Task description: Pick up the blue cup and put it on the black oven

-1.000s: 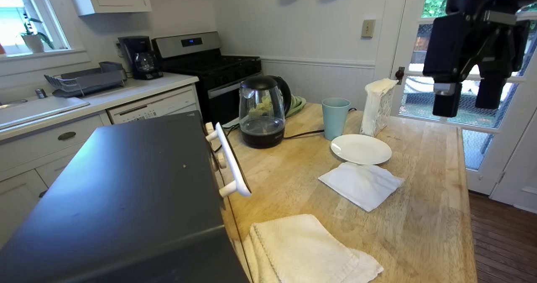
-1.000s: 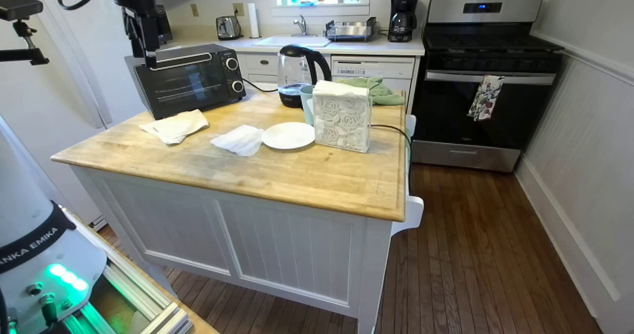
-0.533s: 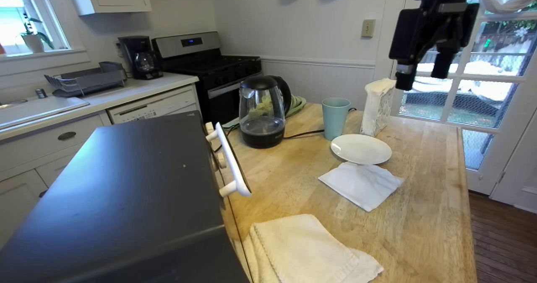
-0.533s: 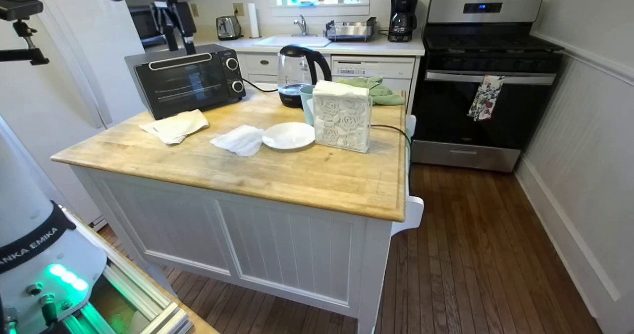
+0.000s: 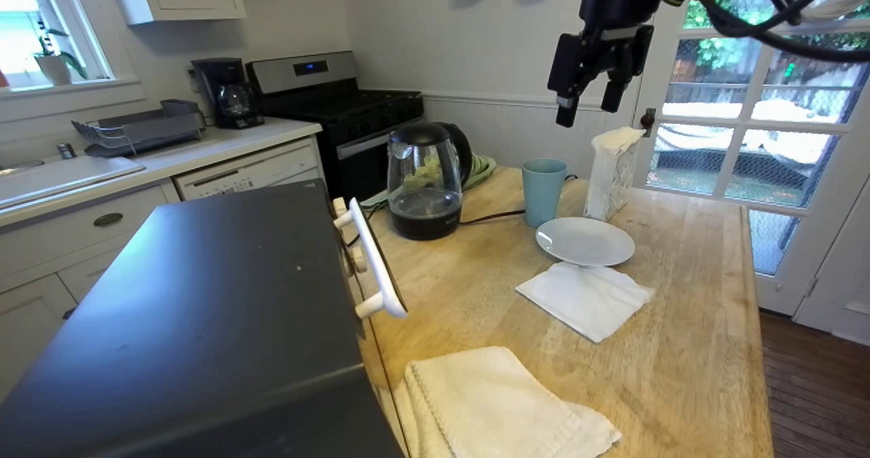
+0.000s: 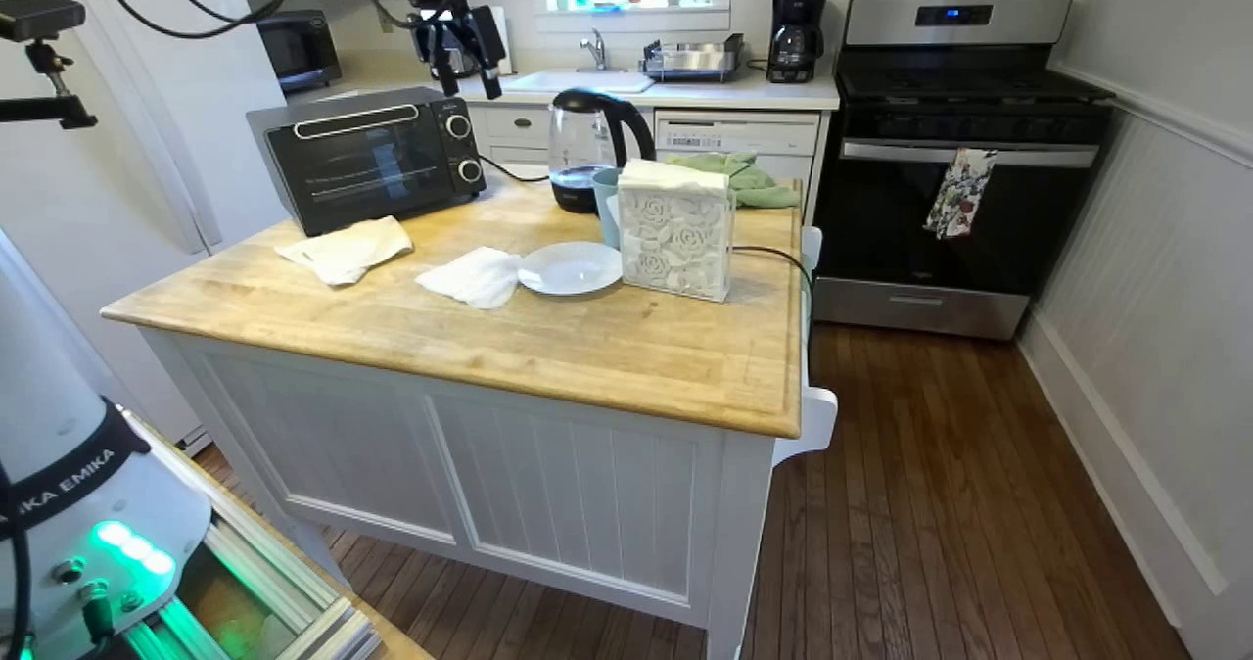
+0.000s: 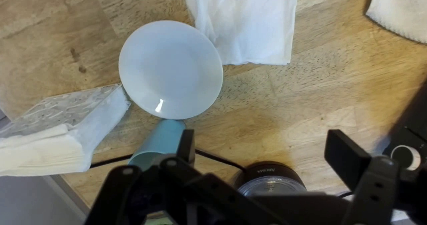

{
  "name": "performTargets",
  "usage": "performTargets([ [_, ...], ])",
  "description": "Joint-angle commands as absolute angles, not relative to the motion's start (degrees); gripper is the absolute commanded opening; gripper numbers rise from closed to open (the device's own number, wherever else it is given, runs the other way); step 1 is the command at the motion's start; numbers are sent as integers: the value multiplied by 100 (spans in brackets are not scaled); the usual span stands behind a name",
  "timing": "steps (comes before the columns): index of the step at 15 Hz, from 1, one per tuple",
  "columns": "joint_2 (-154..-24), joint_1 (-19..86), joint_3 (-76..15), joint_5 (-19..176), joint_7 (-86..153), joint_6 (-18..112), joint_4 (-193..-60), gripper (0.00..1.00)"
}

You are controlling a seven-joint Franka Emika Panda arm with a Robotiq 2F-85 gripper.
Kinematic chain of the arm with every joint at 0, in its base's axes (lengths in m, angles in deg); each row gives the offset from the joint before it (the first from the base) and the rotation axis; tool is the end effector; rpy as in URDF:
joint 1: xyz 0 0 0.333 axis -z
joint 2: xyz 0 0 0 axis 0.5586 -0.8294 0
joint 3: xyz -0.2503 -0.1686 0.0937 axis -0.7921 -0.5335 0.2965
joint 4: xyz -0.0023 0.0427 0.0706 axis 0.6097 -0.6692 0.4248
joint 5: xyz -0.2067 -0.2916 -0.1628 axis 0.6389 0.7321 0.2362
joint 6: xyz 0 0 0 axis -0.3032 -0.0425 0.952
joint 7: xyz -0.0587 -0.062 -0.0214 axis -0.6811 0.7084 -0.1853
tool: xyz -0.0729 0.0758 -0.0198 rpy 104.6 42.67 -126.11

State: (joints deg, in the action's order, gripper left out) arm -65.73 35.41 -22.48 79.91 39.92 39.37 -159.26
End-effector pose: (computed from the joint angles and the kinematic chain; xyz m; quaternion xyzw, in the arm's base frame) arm 0.5246 0.0210 0.4574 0.9949 -0.0511 0.0826 0.0263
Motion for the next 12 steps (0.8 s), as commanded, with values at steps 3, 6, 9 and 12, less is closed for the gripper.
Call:
performTargets([
  [3, -7073, 3493, -2514, 8180, 3593, 3906, -15502, 100],
  [6, -7362, 3507, -2604, 8244, 3460, 3902, -15271, 100],
  [9, -7391, 3503, -2603, 8251, 3451, 3879, -15222, 100],
  [12, -7391, 3503, -2603, 8253, 3449, 3875, -15215, 100],
])
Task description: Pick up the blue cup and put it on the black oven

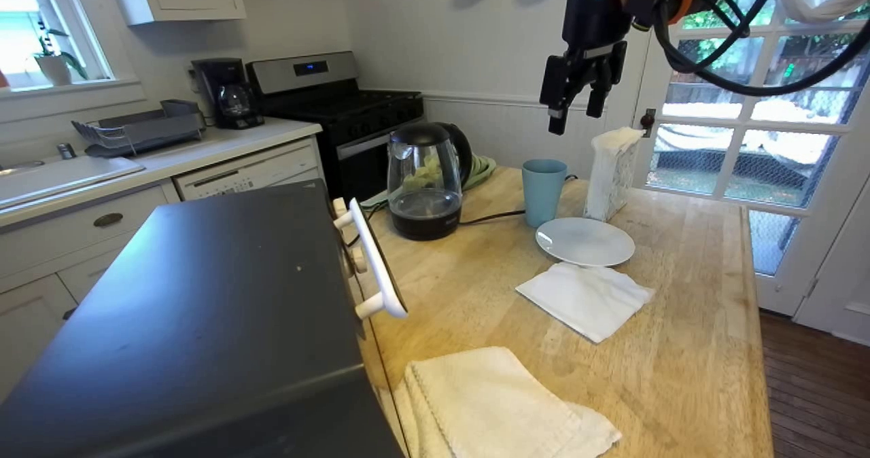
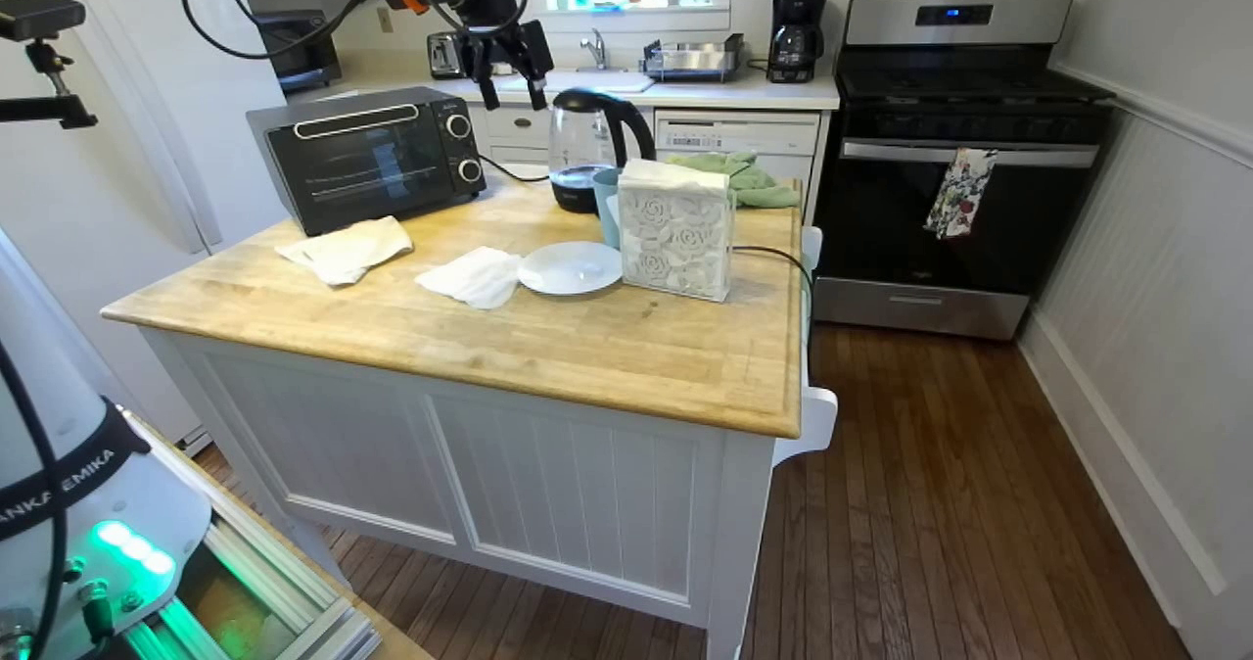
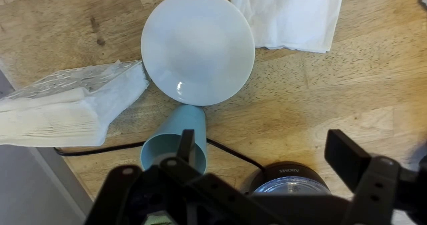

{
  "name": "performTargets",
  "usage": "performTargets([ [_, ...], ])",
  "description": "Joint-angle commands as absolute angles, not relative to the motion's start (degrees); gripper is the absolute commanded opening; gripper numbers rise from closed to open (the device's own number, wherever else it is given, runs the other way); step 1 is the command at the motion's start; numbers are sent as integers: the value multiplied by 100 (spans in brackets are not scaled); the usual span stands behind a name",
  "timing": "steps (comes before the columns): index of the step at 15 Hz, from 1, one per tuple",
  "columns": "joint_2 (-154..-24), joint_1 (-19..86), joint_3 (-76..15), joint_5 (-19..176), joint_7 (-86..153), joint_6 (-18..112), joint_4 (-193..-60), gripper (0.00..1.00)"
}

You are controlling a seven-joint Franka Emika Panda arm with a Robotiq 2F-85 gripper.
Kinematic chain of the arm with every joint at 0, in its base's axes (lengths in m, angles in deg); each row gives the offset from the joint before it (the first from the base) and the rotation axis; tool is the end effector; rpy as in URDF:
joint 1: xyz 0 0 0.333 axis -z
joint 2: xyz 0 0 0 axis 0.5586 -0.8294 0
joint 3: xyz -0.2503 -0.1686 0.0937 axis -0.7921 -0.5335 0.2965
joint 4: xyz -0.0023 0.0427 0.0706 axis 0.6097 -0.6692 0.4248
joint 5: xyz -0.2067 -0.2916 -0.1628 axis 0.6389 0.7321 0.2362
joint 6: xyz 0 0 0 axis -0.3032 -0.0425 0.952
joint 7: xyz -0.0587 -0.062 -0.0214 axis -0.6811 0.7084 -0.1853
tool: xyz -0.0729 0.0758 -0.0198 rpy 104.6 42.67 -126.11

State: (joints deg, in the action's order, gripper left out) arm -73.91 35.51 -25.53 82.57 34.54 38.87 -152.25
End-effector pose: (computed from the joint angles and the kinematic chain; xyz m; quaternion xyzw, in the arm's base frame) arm 0.5656 -0.0108 0.4376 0.9964 -0.0191 0.0667 0.0480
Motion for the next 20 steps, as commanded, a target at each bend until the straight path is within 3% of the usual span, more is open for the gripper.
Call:
performTargets([
  [1, -7557, 3502, -2606, 8285, 3404, 3787, -15097, 100],
  [12, -8873, 3499, -2830, 8899, 3033, 5268, -14527, 100],
  [20, -9658, 3501, -2991, 8999, 2816, 5405, -13909, 100],
])
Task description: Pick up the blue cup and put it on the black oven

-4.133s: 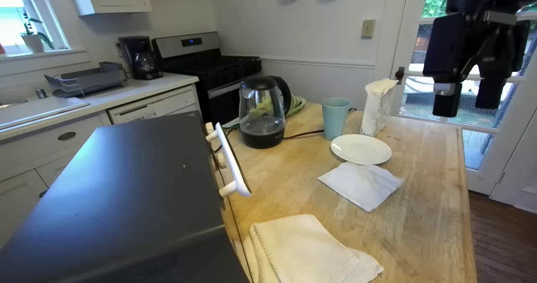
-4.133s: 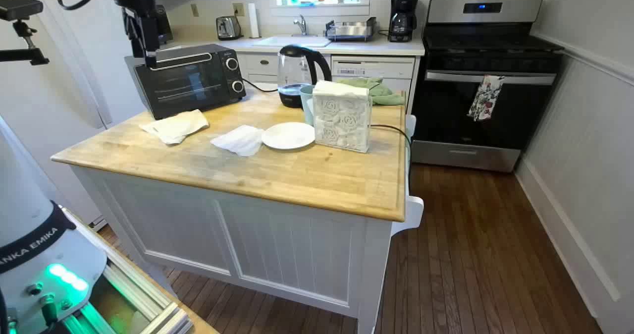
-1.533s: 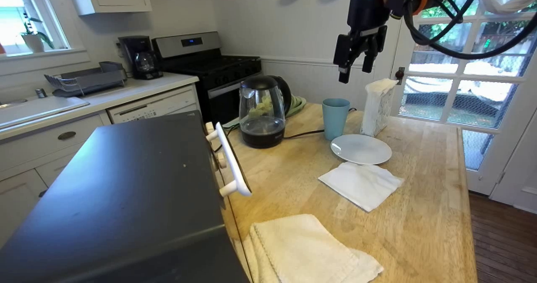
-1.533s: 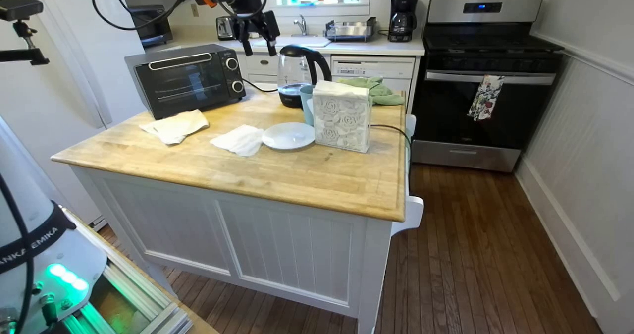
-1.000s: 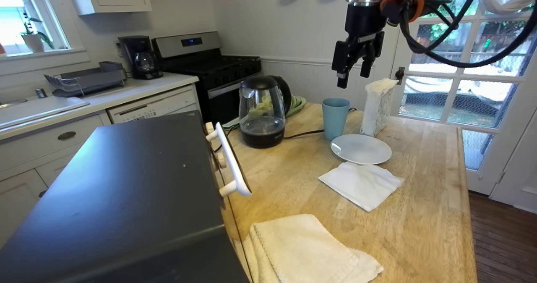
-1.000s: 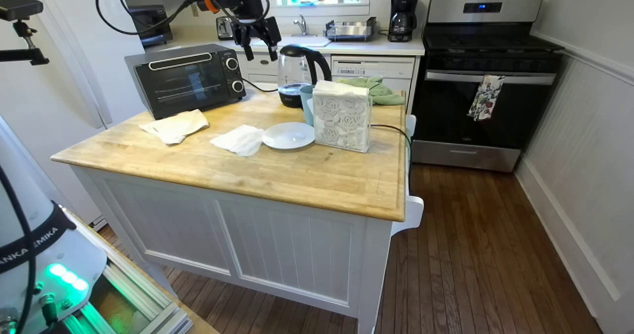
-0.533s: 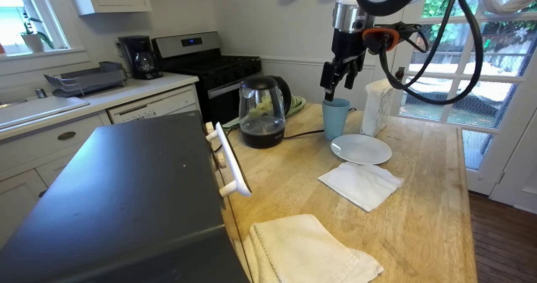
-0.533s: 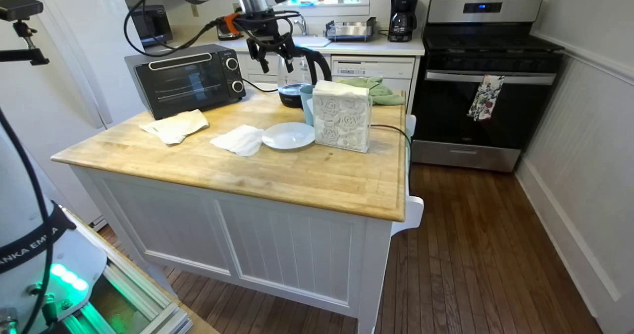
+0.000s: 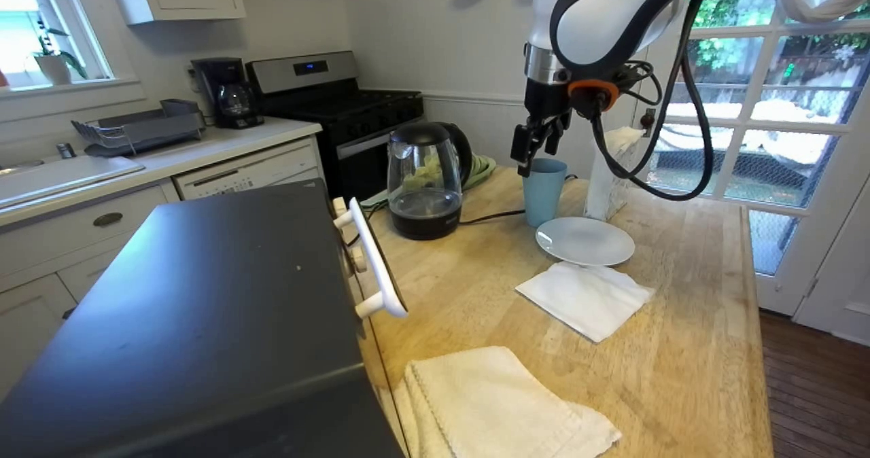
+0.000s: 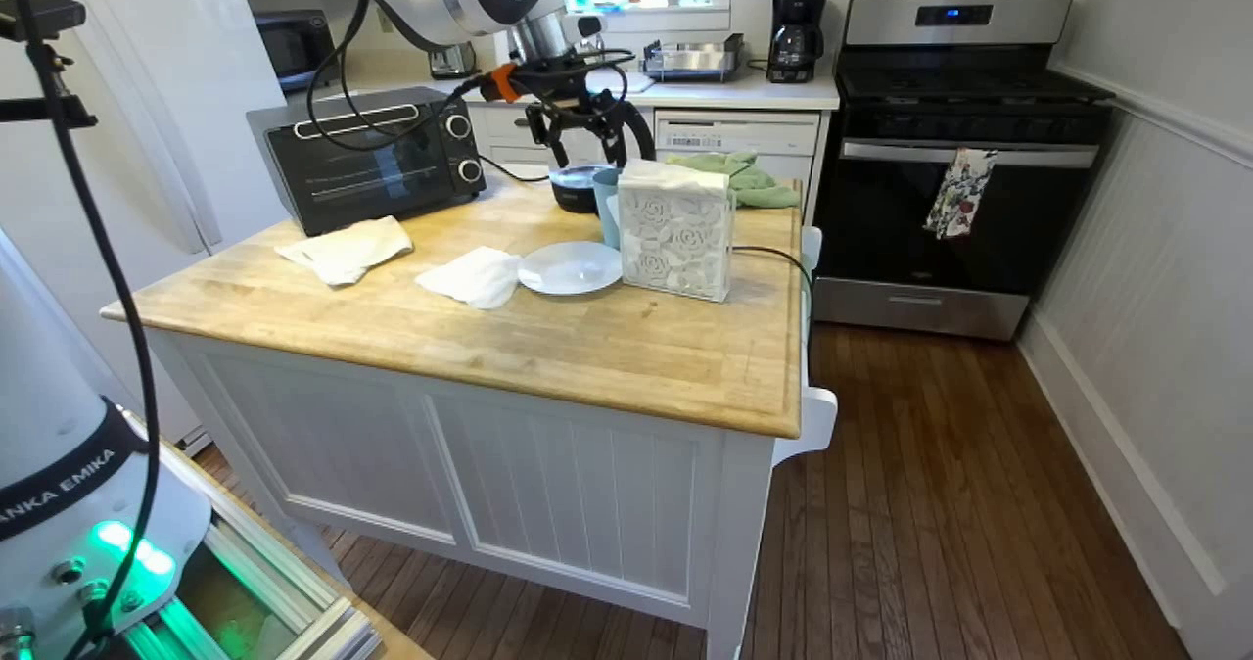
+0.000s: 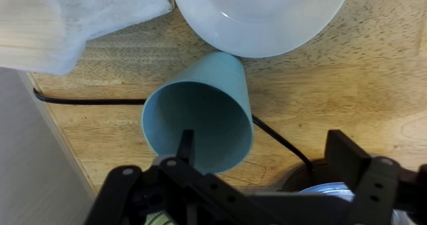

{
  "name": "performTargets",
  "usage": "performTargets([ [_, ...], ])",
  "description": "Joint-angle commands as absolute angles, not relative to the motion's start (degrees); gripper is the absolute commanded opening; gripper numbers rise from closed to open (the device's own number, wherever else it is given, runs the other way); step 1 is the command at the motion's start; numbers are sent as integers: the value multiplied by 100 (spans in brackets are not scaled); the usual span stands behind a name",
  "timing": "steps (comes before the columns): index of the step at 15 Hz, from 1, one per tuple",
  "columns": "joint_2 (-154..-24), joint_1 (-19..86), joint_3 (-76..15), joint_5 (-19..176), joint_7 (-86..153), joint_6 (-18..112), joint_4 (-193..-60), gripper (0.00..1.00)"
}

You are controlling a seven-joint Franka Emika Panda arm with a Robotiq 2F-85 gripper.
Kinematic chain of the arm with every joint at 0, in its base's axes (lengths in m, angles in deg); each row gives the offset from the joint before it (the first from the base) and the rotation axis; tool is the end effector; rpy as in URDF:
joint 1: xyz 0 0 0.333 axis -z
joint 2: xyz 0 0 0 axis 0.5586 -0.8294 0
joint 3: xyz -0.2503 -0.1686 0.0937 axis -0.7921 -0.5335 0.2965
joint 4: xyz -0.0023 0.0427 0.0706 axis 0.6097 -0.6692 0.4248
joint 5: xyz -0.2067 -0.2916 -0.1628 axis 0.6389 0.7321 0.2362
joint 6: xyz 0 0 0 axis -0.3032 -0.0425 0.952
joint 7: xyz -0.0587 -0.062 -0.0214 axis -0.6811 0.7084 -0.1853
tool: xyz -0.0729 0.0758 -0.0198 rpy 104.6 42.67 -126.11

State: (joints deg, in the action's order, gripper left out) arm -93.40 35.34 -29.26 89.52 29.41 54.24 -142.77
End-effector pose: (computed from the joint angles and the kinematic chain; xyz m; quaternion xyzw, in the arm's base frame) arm 0.6464 -0.0450 0.3362 0.9882 0.0510 0.1068 0.0969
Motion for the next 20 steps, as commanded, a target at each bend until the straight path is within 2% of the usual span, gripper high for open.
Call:
performTargets([
  [1, -9720, 3499, -2992, 8981, 2804, 5377, -13840, 98],
  [5, -9871, 3477, -3016, 8952, 2867, 5229, -13662, 71],
  [7, -9916, 3455, -3048, 8979, 2928, 5157, -13589, 66],
  [10, -9978, 3425, -3093, 8996, 3016, 4994, -13490, 32],
  [14, -9991, 3421, -3101, 8952, 3113, 4675, -13404, 5],
  [16, -9961, 3413, -3100, 8947, 3177, 4516, -13385, 0],
  [20, -9693, 3394, -3056, 8918, 3229, 4366, -13463, 1],
])
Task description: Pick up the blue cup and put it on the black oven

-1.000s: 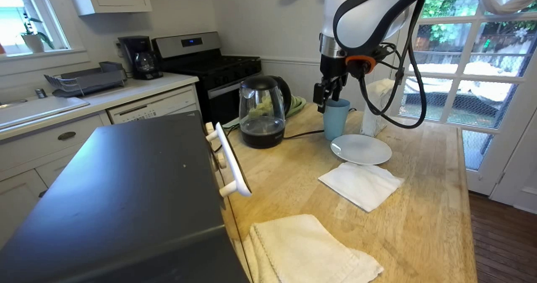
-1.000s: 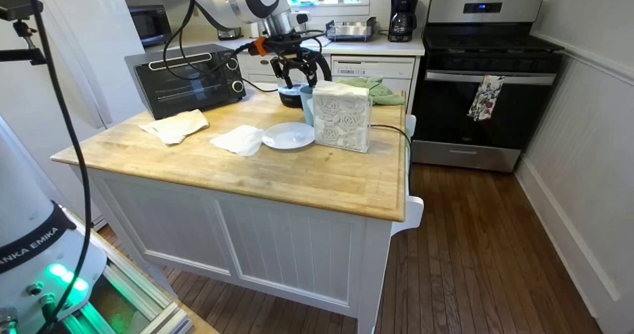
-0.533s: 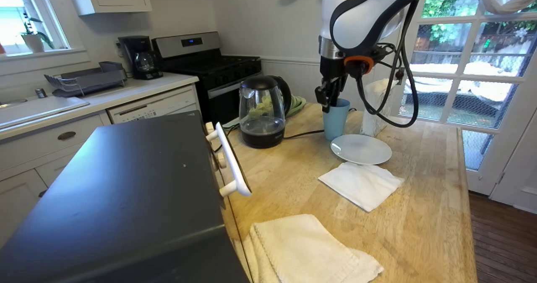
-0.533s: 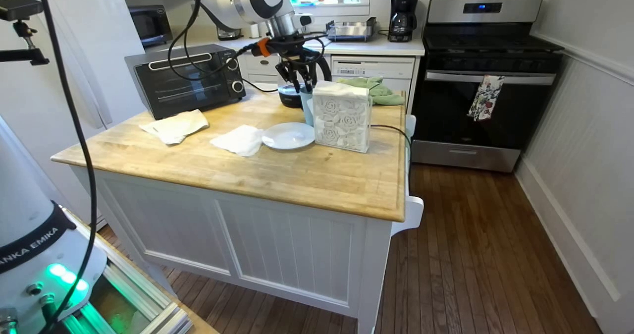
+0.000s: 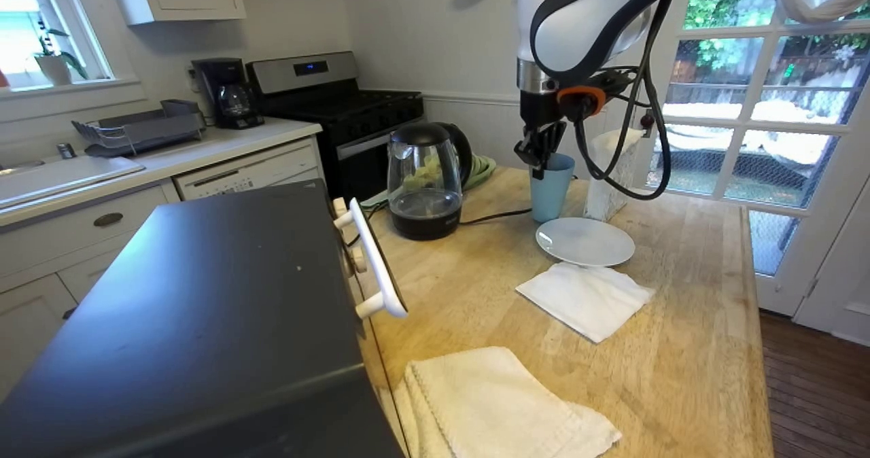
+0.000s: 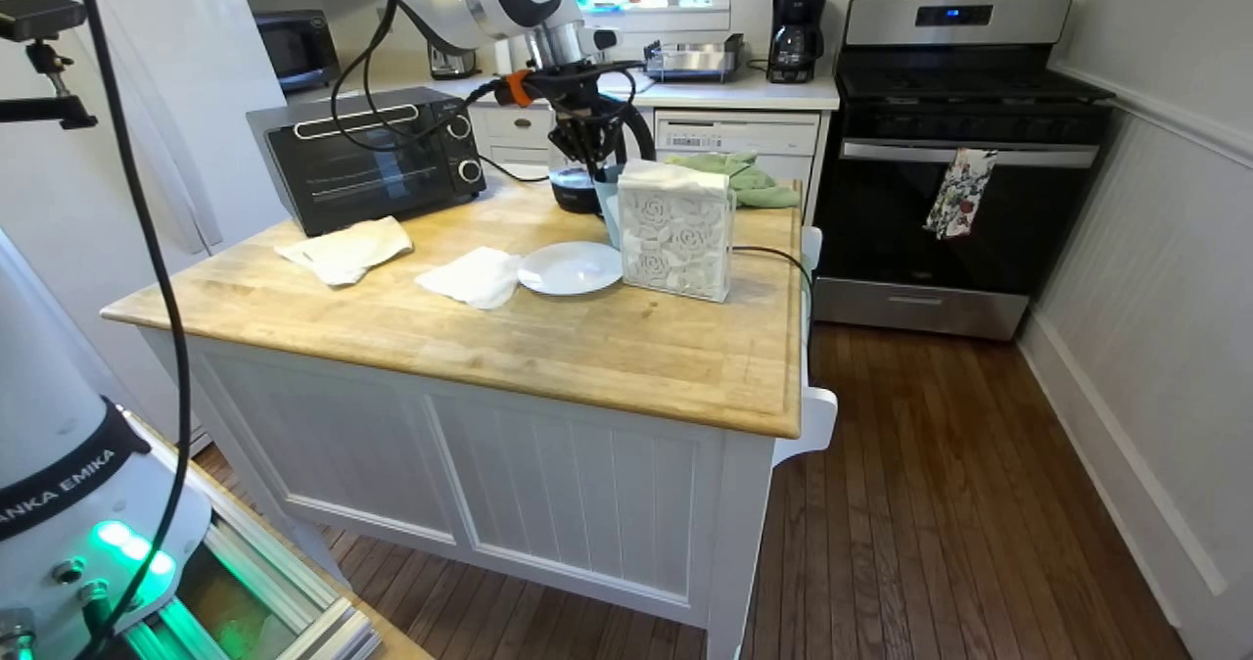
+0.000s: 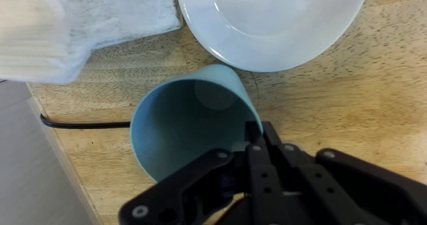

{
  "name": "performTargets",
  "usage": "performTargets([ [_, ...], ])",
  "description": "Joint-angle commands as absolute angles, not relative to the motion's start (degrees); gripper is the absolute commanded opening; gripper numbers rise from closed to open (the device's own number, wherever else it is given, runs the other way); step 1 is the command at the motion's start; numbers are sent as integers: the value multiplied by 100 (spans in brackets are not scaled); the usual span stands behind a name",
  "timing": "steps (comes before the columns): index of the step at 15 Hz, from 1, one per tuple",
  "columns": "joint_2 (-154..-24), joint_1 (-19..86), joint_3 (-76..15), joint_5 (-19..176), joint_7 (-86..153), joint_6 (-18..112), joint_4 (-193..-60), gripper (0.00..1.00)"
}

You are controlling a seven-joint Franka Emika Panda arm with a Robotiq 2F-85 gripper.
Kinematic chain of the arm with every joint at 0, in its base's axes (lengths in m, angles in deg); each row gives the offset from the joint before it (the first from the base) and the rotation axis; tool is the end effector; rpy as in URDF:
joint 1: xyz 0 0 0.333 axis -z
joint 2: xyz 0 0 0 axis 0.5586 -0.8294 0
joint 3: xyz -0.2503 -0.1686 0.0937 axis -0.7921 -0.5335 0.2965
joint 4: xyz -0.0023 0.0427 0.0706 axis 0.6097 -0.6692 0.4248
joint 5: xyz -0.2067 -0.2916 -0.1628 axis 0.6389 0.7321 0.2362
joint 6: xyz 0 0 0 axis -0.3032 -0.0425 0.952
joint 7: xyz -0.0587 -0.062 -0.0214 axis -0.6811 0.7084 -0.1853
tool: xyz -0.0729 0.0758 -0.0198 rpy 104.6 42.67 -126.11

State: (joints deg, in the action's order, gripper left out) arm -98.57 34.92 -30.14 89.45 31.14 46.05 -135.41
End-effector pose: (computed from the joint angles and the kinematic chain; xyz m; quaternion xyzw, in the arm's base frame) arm 0.6664 -0.0547 0.3215 0.9924 0.0249 0.0559 0.1069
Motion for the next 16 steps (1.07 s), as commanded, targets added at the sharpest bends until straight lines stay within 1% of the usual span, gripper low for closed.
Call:
performTargets([
  [1, -9580, 3392, -3024, 8880, 3187, 4293, -13512, 1],
  [5, -8732, 3364, -2814, 8818, 2777, 4140, -14043, 1],
  [10, -7373, 3268, -2346, 8639, 1451, 3662, -14757, 1],
  [16, -6089, 2819, -2124, 8340, -61, 3099, -15352, 1],
])
